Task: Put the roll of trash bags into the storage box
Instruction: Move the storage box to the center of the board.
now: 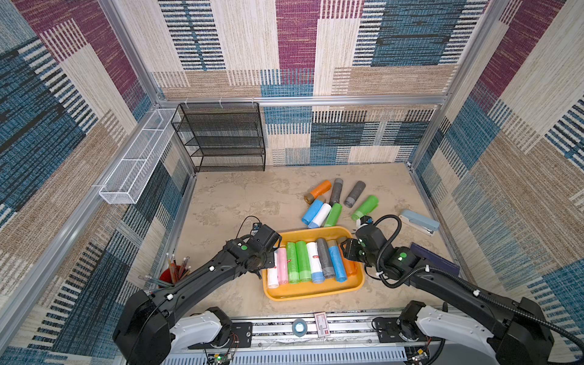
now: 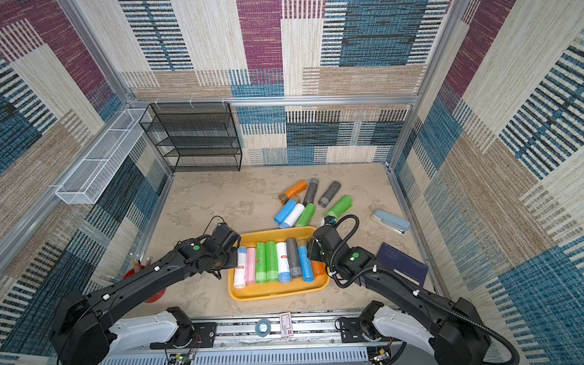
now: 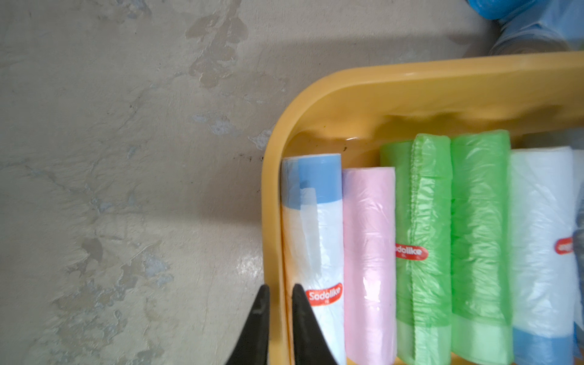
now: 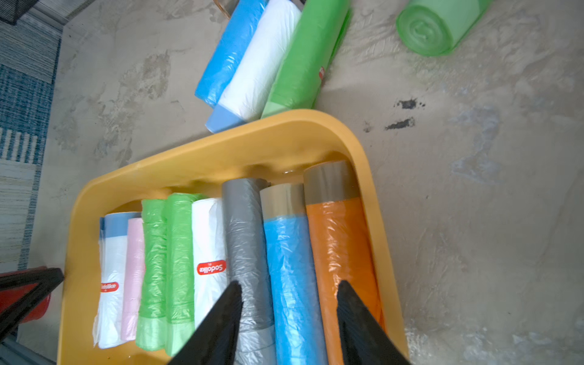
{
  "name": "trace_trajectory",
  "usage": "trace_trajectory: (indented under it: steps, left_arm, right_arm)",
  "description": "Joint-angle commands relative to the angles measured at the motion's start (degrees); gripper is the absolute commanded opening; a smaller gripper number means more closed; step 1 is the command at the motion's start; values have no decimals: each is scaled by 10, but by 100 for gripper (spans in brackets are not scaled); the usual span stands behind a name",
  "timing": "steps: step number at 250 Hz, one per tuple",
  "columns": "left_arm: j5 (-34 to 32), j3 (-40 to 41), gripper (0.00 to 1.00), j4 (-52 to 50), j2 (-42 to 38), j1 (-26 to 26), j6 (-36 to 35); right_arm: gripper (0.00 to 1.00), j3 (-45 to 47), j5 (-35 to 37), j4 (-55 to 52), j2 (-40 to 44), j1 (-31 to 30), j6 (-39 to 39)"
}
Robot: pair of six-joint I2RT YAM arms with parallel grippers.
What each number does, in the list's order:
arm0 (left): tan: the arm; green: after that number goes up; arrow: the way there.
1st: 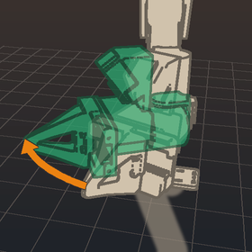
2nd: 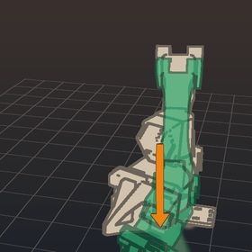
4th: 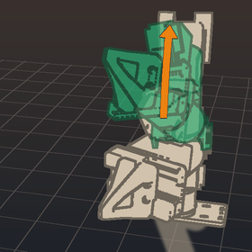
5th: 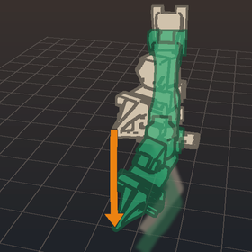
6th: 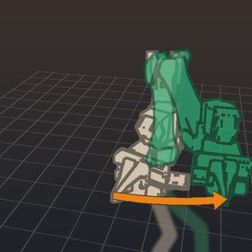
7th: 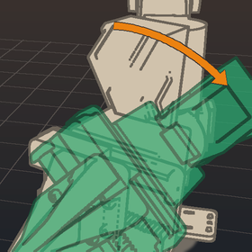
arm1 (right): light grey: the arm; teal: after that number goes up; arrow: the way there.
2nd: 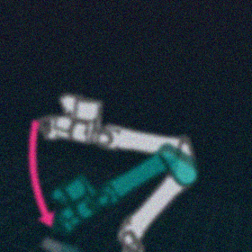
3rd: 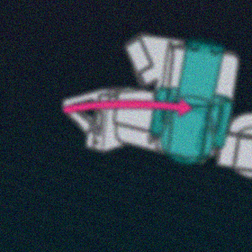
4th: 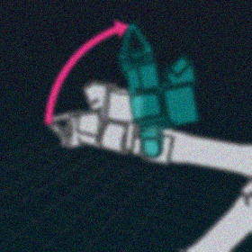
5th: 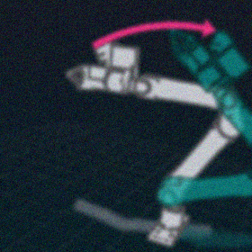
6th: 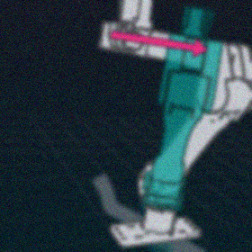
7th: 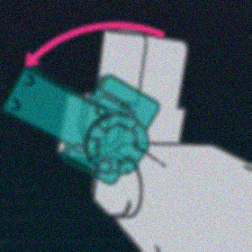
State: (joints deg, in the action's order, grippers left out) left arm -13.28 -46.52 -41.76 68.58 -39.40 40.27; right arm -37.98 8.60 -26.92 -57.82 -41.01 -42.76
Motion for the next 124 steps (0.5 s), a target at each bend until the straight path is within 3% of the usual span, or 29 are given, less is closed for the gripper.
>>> trace_trajectory:
  steps: [1,65,107,124]
  left_arm:
    - [-5,-11,17,9,10,1,-22]
    - [-4,-34,11,15,37,6,-35]
    - [-5,-50,10,10,40,8,-42]
    - [-2,-54,10,7,37,8,-43]
  right_arm:
    - [57,-3,8,-4,16,0,18]
    - [70,-39,29,-30,18,30,30]
    - [72,-71,-64,8,-31,183,104]
    - [72,-94,-67,27,-73,224,131]
